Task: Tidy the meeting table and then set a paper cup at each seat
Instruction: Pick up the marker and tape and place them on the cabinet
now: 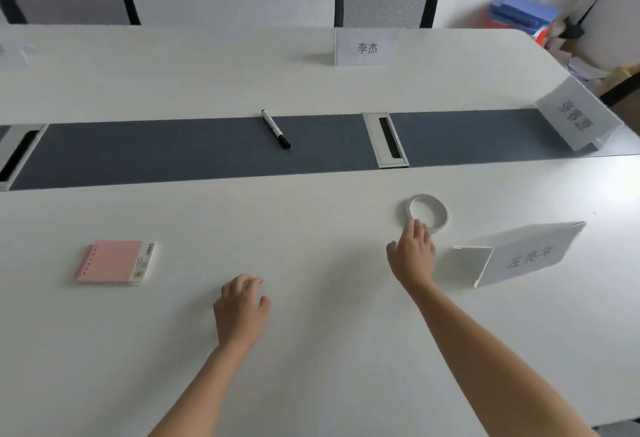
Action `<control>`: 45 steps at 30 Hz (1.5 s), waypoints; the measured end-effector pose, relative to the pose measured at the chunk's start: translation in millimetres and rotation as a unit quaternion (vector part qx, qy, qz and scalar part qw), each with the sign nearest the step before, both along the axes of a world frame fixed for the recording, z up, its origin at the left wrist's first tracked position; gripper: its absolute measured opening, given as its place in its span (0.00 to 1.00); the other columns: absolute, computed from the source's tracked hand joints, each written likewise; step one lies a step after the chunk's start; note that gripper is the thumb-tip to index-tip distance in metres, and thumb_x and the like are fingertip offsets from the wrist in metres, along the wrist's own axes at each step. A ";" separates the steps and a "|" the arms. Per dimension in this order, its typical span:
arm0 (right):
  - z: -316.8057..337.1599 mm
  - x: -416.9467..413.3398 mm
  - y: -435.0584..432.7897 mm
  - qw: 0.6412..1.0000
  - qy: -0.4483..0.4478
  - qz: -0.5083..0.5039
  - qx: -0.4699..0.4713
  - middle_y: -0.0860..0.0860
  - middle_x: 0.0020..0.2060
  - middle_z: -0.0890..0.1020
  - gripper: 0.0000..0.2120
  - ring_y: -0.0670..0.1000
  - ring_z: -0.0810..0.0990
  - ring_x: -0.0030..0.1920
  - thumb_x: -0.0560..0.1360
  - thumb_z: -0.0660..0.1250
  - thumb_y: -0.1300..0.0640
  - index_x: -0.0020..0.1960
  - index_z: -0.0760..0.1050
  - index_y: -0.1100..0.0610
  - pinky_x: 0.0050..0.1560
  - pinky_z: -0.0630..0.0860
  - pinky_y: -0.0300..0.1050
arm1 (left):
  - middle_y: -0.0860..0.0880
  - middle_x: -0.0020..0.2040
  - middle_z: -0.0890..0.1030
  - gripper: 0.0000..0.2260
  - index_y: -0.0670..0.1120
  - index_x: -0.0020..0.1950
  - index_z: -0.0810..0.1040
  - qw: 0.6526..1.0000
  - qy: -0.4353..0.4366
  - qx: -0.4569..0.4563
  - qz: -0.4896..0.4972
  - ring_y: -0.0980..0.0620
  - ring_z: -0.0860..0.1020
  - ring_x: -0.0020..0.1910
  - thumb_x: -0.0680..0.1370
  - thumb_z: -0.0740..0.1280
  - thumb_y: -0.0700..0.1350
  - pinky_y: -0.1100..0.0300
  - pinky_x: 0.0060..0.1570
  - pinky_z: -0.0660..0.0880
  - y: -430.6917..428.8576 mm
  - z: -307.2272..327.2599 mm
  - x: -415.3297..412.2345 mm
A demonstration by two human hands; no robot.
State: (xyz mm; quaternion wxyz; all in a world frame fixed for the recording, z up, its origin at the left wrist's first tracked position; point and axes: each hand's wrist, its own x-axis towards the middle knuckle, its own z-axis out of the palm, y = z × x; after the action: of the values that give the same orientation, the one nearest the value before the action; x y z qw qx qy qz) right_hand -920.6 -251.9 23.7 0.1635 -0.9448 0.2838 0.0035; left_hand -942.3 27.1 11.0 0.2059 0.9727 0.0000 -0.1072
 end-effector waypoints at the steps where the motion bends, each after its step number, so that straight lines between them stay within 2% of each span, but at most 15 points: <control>1: -4.4 8.9 -7.7 1.000 0.006 -0.015 -0.004 0.60 0.71 0.61 0.28 0.59 0.55 0.73 0.74 0.58 0.62 0.71 0.54 0.65 0.71 0.54 0.53 | 0.40 0.49 0.82 0.16 0.40 0.47 0.81 1.000 0.002 0.006 0.011 0.36 0.78 0.48 0.68 0.58 0.45 0.47 0.44 0.76 -1.6 3.0 2.4; 4: -19.2 31.0 -24.6 0.999 0.011 -0.044 -0.017 0.65 0.60 0.71 0.20 0.63 0.65 0.64 0.72 0.59 0.65 0.64 0.66 0.67 0.66 0.57 0.54 | 0.43 0.59 0.78 0.13 0.43 0.58 0.77 0.996 0.029 0.031 0.073 0.40 0.73 0.59 0.76 0.60 0.43 0.51 0.54 0.70 -8.3 10.0 21.8; 6: -28.7 45.5 -32.4 0.999 -0.011 -0.039 -0.027 0.66 0.51 0.76 0.14 0.65 0.71 0.56 0.71 0.59 0.67 0.55 0.74 0.68 0.60 0.61 0.55 | 0.42 0.60 0.77 0.13 0.43 0.59 0.76 0.993 0.034 0.013 0.108 0.41 0.72 0.60 0.77 0.60 0.43 0.52 0.57 0.68 -16.0 10.9 37.9; 9: -43.7 66.3 -38.6 0.996 -0.067 0.013 -0.059 0.64 0.39 0.78 0.08 0.65 0.76 0.43 0.67 0.61 0.69 0.45 0.76 0.67 0.49 0.69 0.54 | 0.42 0.59 0.77 0.12 0.42 0.58 0.77 0.987 0.017 -0.058 0.147 0.41 0.73 0.59 0.77 0.60 0.42 0.51 0.58 0.69 -37.2 16.0 69.1; 11: -54.4 77.1 -42.7 0.986 -0.120 0.055 -0.099 0.60 0.33 0.78 0.08 0.62 0.78 0.36 0.67 0.59 0.65 0.43 0.75 0.63 0.44 0.66 0.48 | 0.42 0.60 0.77 0.12 0.42 0.58 0.77 0.987 -0.002 -0.085 0.139 0.42 0.73 0.60 0.77 0.60 0.41 0.51 0.59 0.70 -56.7 19.2 95.5; 15: -69.3 86.2 -50.0 0.960 -0.233 0.097 -0.124 0.57 0.34 0.78 0.09 0.58 0.72 0.39 0.69 0.55 0.62 0.48 0.68 0.58 0.47 0.62 0.45 | 0.42 0.60 0.76 0.13 0.41 0.58 0.76 0.984 -0.048 -0.111 0.131 0.42 0.73 0.59 0.76 0.59 0.41 0.55 0.53 0.69 -93.1 23.9 166.0; 19: -74.1 88.3 -51.8 0.953 -0.257 0.108 -0.119 0.58 0.35 0.77 0.12 0.56 0.65 0.41 0.67 0.61 0.69 0.48 0.67 0.59 0.51 0.63 0.47 | 0.37 0.57 0.76 0.14 0.41 0.58 0.74 0.968 -0.072 -0.149 0.189 0.39 0.75 0.55 0.75 0.59 0.41 0.55 0.47 0.70 -118.9 22.5 253.9; 21: -73.7 87.5 -51.5 0.952 -0.260 0.111 -0.120 0.57 0.35 0.77 0.15 0.55 0.64 0.42 0.64 0.64 0.71 0.48 0.67 0.60 0.54 0.63 0.49 | 0.37 0.60 0.73 0.15 0.41 0.61 0.70 0.959 -0.078 -0.150 0.229 0.40 0.74 0.55 0.76 0.59 0.43 0.55 0.46 0.69 -129.7 21.5 291.0; 24: -73.4 86.9 -51.2 0.951 -0.261 0.116 -0.120 0.57 0.36 0.78 0.17 0.54 0.64 0.43 0.63 0.65 0.71 0.48 0.68 0.60 0.56 0.64 0.50 | 0.38 0.64 0.68 0.18 0.39 0.63 0.66 0.952 -0.060 -0.129 0.271 0.40 0.71 0.61 0.76 0.60 0.46 0.51 0.53 0.72 -140.5 14.4 334.2; 28: -74.1 87.1 -51.2 0.951 -0.259 0.117 -0.117 0.56 0.37 0.78 0.17 0.54 0.64 0.43 0.62 0.65 0.71 0.49 0.68 0.59 0.56 0.63 0.50 | 0.38 0.66 0.67 0.21 0.38 0.66 0.64 0.968 -0.012 -0.036 0.248 0.38 0.69 0.63 0.76 0.62 0.46 0.47 0.58 0.71 -140.5 0.1 360.9; 32: -74.9 87.6 -51.8 0.952 -0.255 0.118 -0.120 0.56 0.37 0.78 0.17 0.54 0.64 0.44 0.62 0.64 0.70 0.49 0.68 0.59 0.57 0.63 0.50 | 0.36 0.62 0.73 0.15 0.35 0.61 0.69 0.975 0.014 0.022 0.221 0.38 0.74 0.59 0.76 0.61 0.37 0.49 0.52 0.72 -126.6 0.1 353.2; 34: -74.8 87.9 -52.7 0.953 -0.253 0.119 -0.118 0.57 0.37 0.78 0.17 0.54 0.64 0.44 0.63 0.63 0.70 0.50 0.68 0.59 0.57 0.63 0.50 | 0.36 0.59 0.76 0.12 0.34 0.58 0.71 0.977 0.016 0.011 0.211 0.37 0.75 0.56 0.76 0.60 0.36 0.50 0.47 0.72 -118.7 4.8 336.3; 39: -72.8 87.6 -52.8 0.953 -0.260 0.123 -0.096 0.59 0.36 0.78 0.16 0.55 0.63 0.43 0.64 0.63 0.71 0.50 0.66 0.59 0.55 0.62 0.49 | 0.35 0.47 0.77 0.05 0.35 0.47 0.71 0.971 -0.014 -0.082 0.224 0.36 0.75 0.45 0.75 0.58 0.35 0.54 0.37 0.67 -85.9 15.7 247.6; 43: -69.0 85.8 -52.6 0.940 -0.288 0.159 -0.095 0.60 0.35 0.78 0.14 0.55 0.64 0.43 0.66 0.63 0.71 0.49 0.67 0.60 0.56 0.62 0.50 | 0.36 0.44 0.79 0.06 0.36 0.48 0.71 0.943 -0.008 -0.173 0.283 0.42 0.74 0.37 0.73 0.60 0.36 0.58 0.29 0.66 -57.7 19.9 130.1; 45: -66.9 77.8 -49.6 0.930 -0.300 0.192 -0.096 0.60 0.36 0.79 0.09 0.55 0.64 0.43 0.70 0.59 0.68 0.49 0.67 0.60 0.56 0.63 0.50 | 0.37 0.42 0.80 0.05 0.37 0.48 0.70 0.927 -0.002 -0.206 0.313 0.41 0.75 0.36 0.73 0.62 0.36 0.59 0.29 0.68 -40.1 22.0 64.0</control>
State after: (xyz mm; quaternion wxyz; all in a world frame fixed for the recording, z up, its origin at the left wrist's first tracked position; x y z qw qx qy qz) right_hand -842.8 -301.5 -43.2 0.1460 -0.9495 0.0333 -0.2757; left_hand -878.3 -12.9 33.0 0.4252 0.8594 0.2821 -0.0330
